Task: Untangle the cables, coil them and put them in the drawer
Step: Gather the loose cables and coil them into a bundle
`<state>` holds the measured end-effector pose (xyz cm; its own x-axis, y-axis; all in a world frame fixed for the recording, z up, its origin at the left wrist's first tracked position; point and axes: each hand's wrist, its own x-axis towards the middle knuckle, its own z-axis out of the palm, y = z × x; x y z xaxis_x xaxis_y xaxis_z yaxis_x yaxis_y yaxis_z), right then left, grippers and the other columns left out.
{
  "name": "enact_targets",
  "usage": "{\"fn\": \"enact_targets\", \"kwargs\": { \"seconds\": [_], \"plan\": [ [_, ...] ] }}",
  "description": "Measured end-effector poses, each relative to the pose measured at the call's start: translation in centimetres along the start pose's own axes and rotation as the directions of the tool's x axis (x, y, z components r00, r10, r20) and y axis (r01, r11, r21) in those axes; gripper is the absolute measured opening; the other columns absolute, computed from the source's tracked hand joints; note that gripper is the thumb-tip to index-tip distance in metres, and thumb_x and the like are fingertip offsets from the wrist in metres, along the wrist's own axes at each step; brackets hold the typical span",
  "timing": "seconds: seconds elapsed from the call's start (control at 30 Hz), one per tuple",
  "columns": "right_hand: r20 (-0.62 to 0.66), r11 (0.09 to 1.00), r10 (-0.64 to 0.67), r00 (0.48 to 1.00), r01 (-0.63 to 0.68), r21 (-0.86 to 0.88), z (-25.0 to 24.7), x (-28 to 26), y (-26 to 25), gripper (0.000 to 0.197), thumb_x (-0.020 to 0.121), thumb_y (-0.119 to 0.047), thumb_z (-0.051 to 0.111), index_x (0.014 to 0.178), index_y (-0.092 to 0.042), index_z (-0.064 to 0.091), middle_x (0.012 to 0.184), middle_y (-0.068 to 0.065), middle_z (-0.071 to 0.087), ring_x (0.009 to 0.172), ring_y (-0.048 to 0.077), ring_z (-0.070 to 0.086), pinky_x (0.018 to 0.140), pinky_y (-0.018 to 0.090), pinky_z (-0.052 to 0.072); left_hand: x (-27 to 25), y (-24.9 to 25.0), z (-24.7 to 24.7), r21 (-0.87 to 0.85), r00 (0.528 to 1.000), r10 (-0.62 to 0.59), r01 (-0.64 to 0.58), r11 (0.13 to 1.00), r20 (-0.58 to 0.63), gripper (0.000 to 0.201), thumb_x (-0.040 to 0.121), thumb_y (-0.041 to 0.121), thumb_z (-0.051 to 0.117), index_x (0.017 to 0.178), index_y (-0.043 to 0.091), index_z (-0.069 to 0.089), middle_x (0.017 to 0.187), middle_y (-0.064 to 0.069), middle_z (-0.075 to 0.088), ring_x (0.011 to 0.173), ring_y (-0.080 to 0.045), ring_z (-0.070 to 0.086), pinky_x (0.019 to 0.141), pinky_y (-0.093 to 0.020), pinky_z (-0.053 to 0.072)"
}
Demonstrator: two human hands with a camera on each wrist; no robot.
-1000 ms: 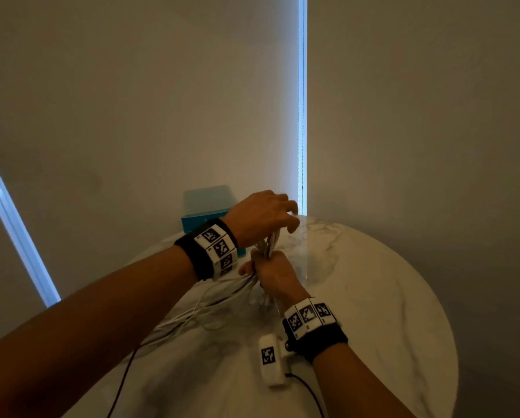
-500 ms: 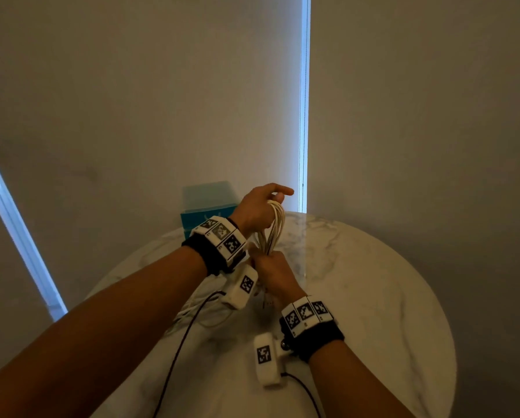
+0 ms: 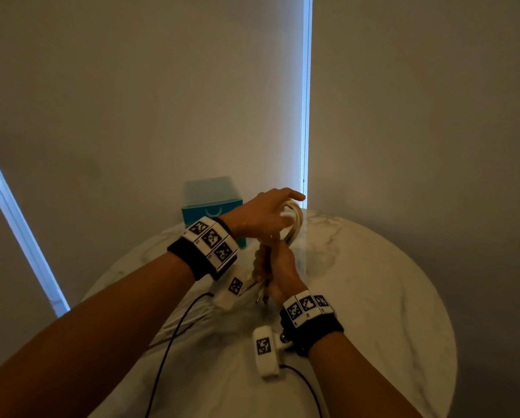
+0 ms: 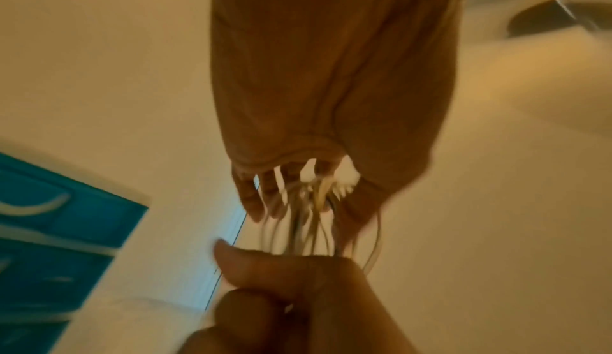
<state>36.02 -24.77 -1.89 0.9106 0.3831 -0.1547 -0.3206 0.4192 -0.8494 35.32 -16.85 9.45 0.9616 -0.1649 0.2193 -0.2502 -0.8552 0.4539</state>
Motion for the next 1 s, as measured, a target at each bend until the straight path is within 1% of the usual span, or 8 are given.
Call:
{"fn": "enact_targets", "kwargs": {
  "seconds": [0.2, 0.27, 0.37, 0.47, 0.57, 0.73, 0.87, 1.0],
  "plan": [
    [-0.077, 0.997, -0.038, 0.996, 0.043, 0.062, -1.1, 1.3, -1.0, 0.043, 0.102, -0.034, 0.068, 0.064, -0.019, 0.055, 0.05, -0.002, 0.043, 0.043, 0.013, 0.039, 0.047, 0.029, 0.036, -4.6, -5.2, 2.2, 0.155, 0.897, -0.238, 0.193, 0.969, 0.372, 0.136, 0.075, 0.085, 0.068, 0.165, 0.036, -0.022, 0.172, -0.005, 0.031, 0.154, -0.025, 0.038, 0.127, -0.05, 0.032],
    [-0.042, 0.986, -0.037, 0.998, 0.043, 0.16, -1.6, 1.5, -1.3, 0.051, 0.103, -0.035, 0.068, 0.059, -0.021, 0.047, 0.05, -0.002, 0.037, 0.039, 0.013, 0.035, 0.046, 0.029, 0.038, -6.1, -6.4, 2.7, 0.33, 0.826, -0.336, 0.195, 0.924, 0.453, 0.115, 0.081, 0.08, 0.069, 0.168, 0.027, 0.015, 0.156, 0.001, 0.056, 0.136, -0.02, 0.057, 0.118, -0.041, 0.043],
    [-0.043, 0.981, -0.053, 0.998, 0.06, 0.183, -1.8, 1.9, -1.4, 0.054, 0.103, -0.04, 0.068, 0.059, -0.021, 0.045, 0.053, 0.0, 0.036, 0.041, 0.016, 0.044, 0.051, 0.032, 0.047, -6.9, -8.5, 2.1, 0.246, 0.831, -0.27, 0.166, 0.955, 0.487, 0.033, 0.107, 0.046, 0.058, 0.121, 0.018, 0.07, 0.104, 0.004, 0.077, 0.09, -0.01, 0.07, 0.09, -0.024, 0.055],
    [-0.048, 0.985, -0.075, 0.996, 0.082, 0.155, -1.9, 2.0, -1.7, 0.053, 0.104, -0.044, 0.066, 0.061, -0.02, 0.045, 0.051, 0.002, 0.044, 0.05, 0.022, 0.059, 0.064, 0.039, 0.056, -7.3, -9.8, 0.5, -0.15, 0.821, -0.199, 0.324, 0.934, 0.535, 0.023, 0.114, 0.022, 0.047, 0.121, 0.011, 0.067, 0.085, 0.002, 0.063, 0.072, -0.011, 0.061, 0.073, -0.023, 0.055],
    [-0.007, 0.992, -0.086, 0.996, 0.086, 0.095, -1.6, 1.4, -1.8, 0.054, 0.105, -0.049, 0.061, 0.064, -0.019, 0.045, 0.048, 0.002, 0.053, 0.061, 0.026, 0.069, 0.077, 0.046, 0.059, -7.6, -9.8, -0.8, -0.306, 0.845, -0.228, 0.407, 0.861, 0.483, 0.046, 0.111, 0.051, 0.04, 0.118, 0.013, 0.066, 0.075, 0.005, 0.049, 0.059, -0.007, 0.041, 0.056, -0.021, 0.041],
    [0.038, 0.977, -0.116, 0.993, 0.107, 0.187, -0.7, 1.6, -1.1, 0.058, 0.107, -0.046, 0.059, 0.058, -0.022, 0.041, 0.051, -0.001, 0.028, 0.041, 0.013, 0.032, 0.055, 0.033, 0.049, -7.2, -9.1, -0.9, -0.017, 0.874, -0.365, 0.39, 0.921, 0.32, 0.079, 0.099, 0.079, 0.015, 0.087, 0.022, 0.067, 0.078, 0.002, 0.05, 0.063, -0.012, 0.04, 0.059, -0.023, 0.04],
    [-0.077, 0.964, -0.092, 0.993, 0.108, 0.244, -1.6, 1.8, -2.3, 0.05, 0.107, -0.035, 0.061, 0.064, -0.023, 0.04, 0.053, -0.003, 0.029, 0.04, 0.011, 0.026, 0.038, 0.024, 0.028, -6.9, -8.8, 0.9, -0.103, 0.773, -0.367, 0.482, 0.87, 0.517, 0.063, 0.107, 0.068, 0.028, 0.107, 0.015, 0.062, 0.086, 0.0, 0.05, 0.071, -0.012, 0.043, 0.068, -0.023, 0.045],
    [-0.307, 0.984, -0.147, 0.94, 0.169, 0.048, -2.9, 2.3, -3.3, 0.042, 0.103, -0.036, 0.067, 0.071, -0.017, 0.05, 0.053, -0.002, 0.038, 0.039, 0.012, 0.033, 0.038, 0.023, 0.031, -6.9, -9.6, 1.8, -0.099, 0.679, -0.416, 0.582, 0.807, 0.605, 0.058, 0.108, 0.066, 0.026, 0.094, 0.017, 0.056, 0.074, 0.001, 0.049, 0.06, -0.012, 0.043, 0.059, -0.023, 0.048]
  ]
}}
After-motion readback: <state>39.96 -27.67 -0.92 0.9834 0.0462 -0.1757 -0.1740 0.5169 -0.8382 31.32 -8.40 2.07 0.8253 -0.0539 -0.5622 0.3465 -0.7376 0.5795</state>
